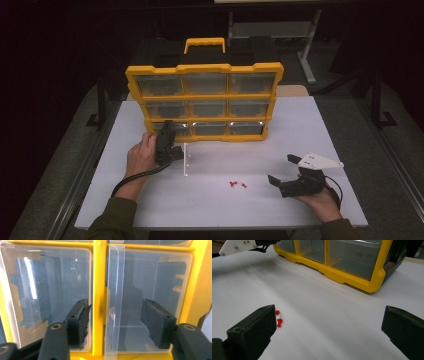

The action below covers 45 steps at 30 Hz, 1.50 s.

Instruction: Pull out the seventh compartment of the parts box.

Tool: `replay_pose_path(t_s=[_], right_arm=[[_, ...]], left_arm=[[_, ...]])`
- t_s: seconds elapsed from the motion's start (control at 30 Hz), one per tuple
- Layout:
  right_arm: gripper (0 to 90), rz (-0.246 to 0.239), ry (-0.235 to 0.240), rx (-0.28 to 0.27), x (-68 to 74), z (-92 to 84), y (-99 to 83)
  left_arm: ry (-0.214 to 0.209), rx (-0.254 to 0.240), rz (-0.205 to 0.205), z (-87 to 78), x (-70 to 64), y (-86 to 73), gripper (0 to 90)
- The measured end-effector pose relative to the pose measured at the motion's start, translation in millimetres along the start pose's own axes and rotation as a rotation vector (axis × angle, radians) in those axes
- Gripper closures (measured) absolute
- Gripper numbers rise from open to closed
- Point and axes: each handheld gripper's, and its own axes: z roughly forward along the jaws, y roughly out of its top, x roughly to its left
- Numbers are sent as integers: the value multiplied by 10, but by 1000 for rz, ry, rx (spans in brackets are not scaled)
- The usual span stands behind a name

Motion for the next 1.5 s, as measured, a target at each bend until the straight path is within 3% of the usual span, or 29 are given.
replay_pose_path(t_s=[0.63,1.07,1.5], right_arm=[[0,-1,0,2,4,3,-1],[0,0,0,2,5,6,-1],[0,-2,0,2,5,6,-2]], left_arm=[[-1,1,6,14,23,-2,530],[-38,23,0,13,38,16,621],[-31,20,6,19,49,19,673]])
